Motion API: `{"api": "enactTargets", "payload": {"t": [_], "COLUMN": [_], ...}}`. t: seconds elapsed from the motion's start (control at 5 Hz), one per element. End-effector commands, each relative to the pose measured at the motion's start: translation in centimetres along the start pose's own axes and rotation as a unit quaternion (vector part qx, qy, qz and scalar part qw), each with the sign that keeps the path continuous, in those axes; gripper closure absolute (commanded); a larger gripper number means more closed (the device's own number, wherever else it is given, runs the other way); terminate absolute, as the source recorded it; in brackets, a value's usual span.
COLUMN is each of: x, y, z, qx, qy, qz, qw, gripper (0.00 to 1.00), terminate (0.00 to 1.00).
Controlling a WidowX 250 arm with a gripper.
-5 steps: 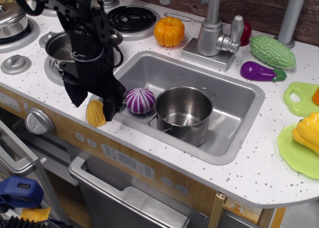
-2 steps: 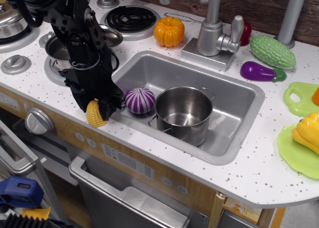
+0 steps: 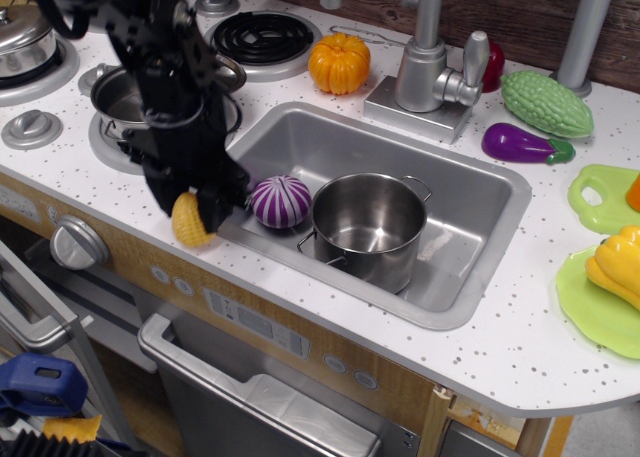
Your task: Put corn in pot which is in sink
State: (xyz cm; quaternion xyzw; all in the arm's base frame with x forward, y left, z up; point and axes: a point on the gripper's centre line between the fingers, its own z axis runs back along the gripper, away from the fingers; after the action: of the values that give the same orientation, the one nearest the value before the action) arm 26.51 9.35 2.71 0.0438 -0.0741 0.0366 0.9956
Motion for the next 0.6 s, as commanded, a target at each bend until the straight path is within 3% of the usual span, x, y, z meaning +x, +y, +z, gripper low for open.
{"api": "enactTargets", "payload": {"t": [0.0, 0.4], "x": [3.4, 6.9], "y": [-1.7, -5.6], "z": [2.8, 1.0], "qx": [0.006, -0.037], "qy": [-0.049, -0.067], "qz": [0.007, 0.001], "qw": [0.9987, 0.9970], "gripper": [1.00, 1.00], "terminate": [0.00, 0.00]}}
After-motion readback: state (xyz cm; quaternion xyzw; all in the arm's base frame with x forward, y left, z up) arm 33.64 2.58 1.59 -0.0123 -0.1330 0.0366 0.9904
